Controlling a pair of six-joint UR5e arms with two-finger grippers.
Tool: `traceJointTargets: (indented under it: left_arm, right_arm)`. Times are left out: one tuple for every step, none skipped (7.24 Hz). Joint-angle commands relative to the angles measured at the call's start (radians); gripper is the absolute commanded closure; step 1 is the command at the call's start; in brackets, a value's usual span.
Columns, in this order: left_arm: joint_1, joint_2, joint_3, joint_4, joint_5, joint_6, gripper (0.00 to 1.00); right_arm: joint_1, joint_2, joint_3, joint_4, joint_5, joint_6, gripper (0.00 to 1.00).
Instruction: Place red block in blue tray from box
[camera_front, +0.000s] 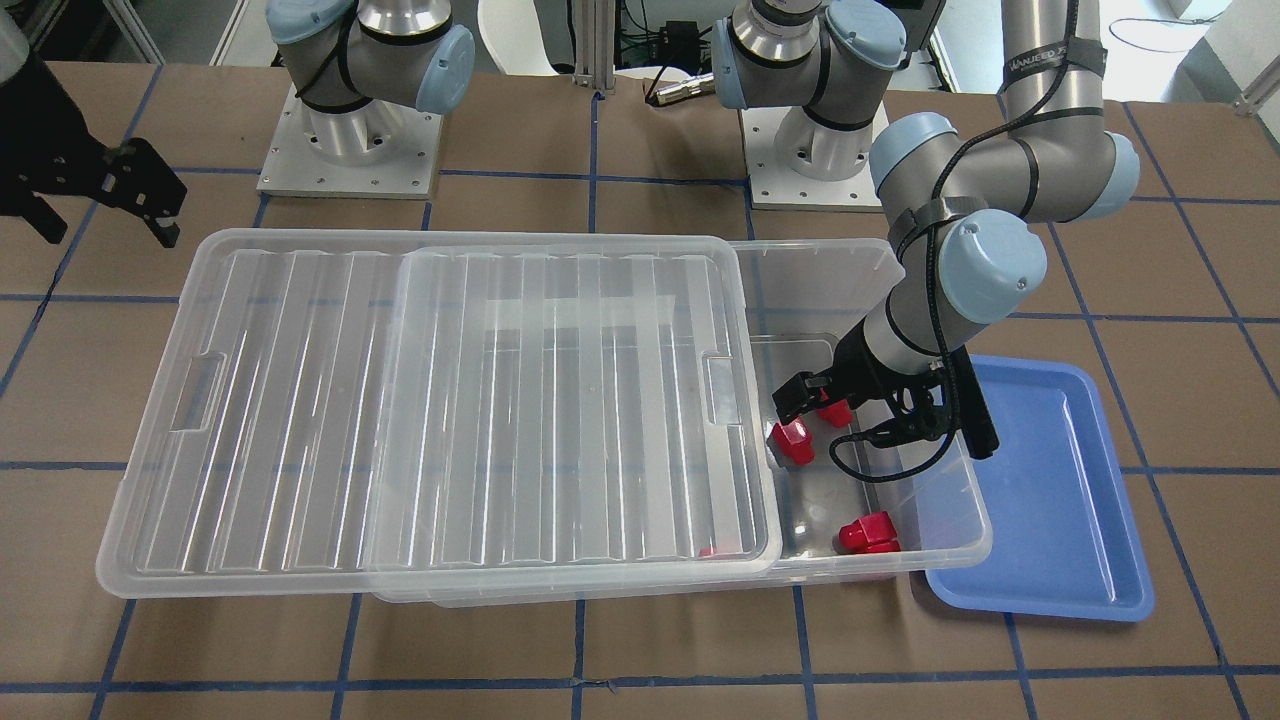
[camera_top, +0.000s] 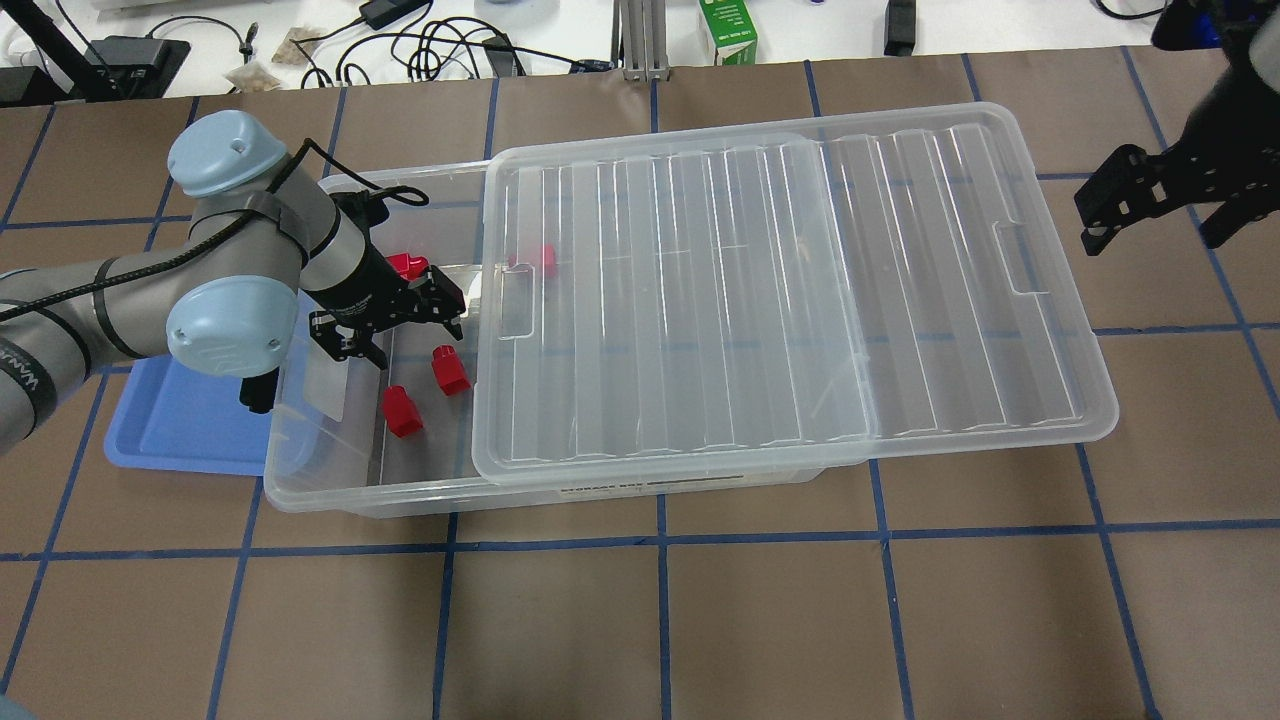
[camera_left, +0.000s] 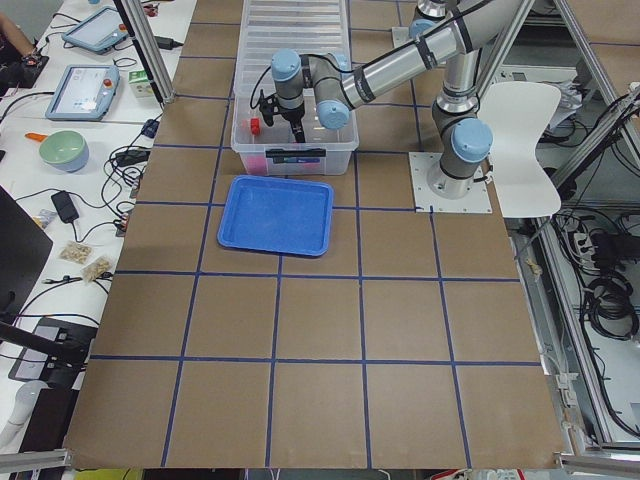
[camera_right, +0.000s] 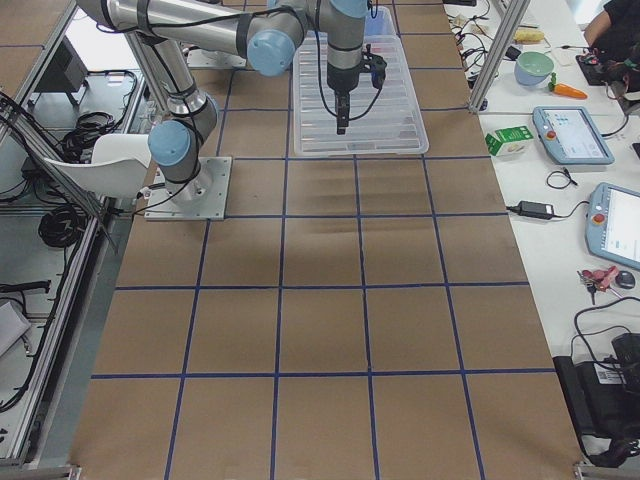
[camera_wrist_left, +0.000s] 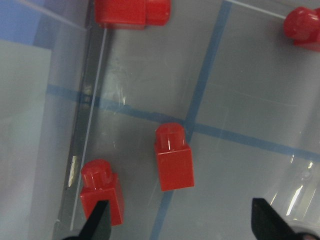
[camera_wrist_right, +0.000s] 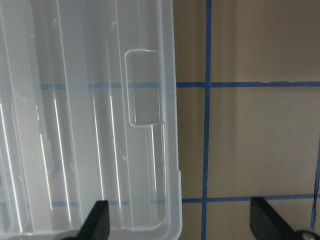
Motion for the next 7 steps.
traceJointTargets:
  left_arm:
    - [-0.002, -0.026, -0.063, 0.112, -0.001, -0.005, 0.0]
    - [-0.002, -0.034, -0.084, 0.16, -0.001, -0.005, 0.0]
    - [-0.002, -0.042, -0.086, 0.162, 0.0, -0.005, 0.0]
    - [-0.004, -0.057, -0.088, 0.162, -0.001, -0.005, 0.0]
    - [-0.004, -0.068, -0.091, 0.17, -0.001, -0.005, 0.0]
    - [-0.007, -0.074, -0.089, 0.18, -0.001, -0.014, 0.0]
    - [-0.011, -0.076, -0.089, 0.181, -0.001, -0.033, 0.11]
  right_arm:
    - [0.001, -0.014, -0.126, 0.17, -0.072, 0.019, 0.0]
    - [0.001, -0.008, -0.124, 0.172, -0.065, 0.017, 0.0]
    - [0.002, 0.004, -0.118, 0.166, -0.033, 0.019, 0.0]
    - [0.004, 0.004, -0.117, 0.167, 0.033, 0.054, 0.0]
    - [0.031, 0.001, -0.117, 0.172, 0.074, 0.13, 0.0]
    - [0.089, 0.003, -0.117, 0.166, 0.066, 0.186, 0.0]
    - [0.155, 0.003, -0.117, 0.161, 0.061, 0.227, 0.0]
